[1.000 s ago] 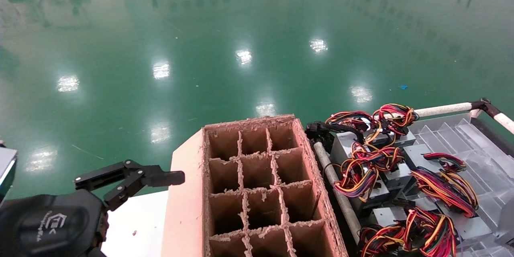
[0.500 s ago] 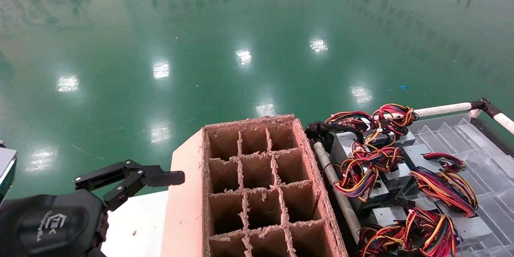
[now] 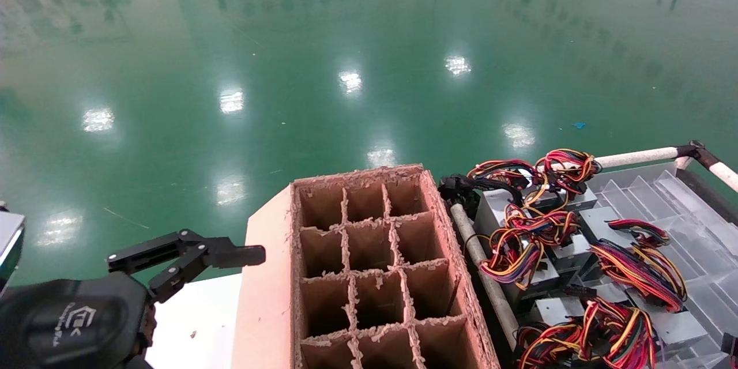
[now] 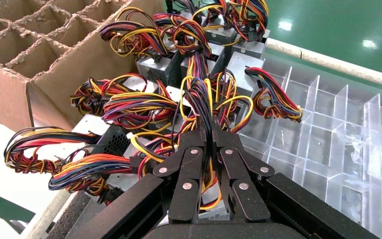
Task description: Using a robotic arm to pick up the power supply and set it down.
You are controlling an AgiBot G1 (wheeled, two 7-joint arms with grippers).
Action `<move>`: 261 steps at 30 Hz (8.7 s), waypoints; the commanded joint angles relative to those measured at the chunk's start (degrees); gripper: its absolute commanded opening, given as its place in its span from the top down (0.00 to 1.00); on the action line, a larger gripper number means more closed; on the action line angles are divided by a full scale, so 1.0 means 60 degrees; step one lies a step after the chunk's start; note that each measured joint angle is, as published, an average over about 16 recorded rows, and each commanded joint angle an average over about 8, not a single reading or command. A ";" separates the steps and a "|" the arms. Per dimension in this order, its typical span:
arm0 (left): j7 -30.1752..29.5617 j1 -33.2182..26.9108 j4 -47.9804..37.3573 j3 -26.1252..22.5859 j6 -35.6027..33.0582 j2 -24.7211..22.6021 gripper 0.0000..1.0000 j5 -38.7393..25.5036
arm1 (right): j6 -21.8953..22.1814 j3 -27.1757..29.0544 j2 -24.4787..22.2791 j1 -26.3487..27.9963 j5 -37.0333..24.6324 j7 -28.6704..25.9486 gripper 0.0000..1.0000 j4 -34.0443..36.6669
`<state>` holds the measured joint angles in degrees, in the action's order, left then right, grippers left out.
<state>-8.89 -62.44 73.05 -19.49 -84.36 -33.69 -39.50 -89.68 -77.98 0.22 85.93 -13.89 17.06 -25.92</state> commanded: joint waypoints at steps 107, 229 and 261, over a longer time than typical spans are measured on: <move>0.0010 -0.0005 0.0000 -0.0021 0.0009 0.0008 0.00 0.0014 | 0.0165 -0.1350 -0.0730 -0.0520 0.0954 0.2252 1.00 -0.0827; 0.0023 -0.0009 -0.0008 -0.0041 0.0017 0.0015 0.00 0.0028 | 0.3586 -0.3227 0.0566 0.0123 0.2375 0.5636 0.00 -0.2959; 0.0026 -0.0012 -0.0009 -0.0047 0.0018 0.0017 0.00 0.0032 | 0.1708 -0.3122 0.0487 0.0781 0.1239 0.3666 0.00 -0.1167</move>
<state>-8.74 -62.50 72.99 -19.77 -84.25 -33.59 -39.31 -79.83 -96.53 3.34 90.65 -5.58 39.35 -33.32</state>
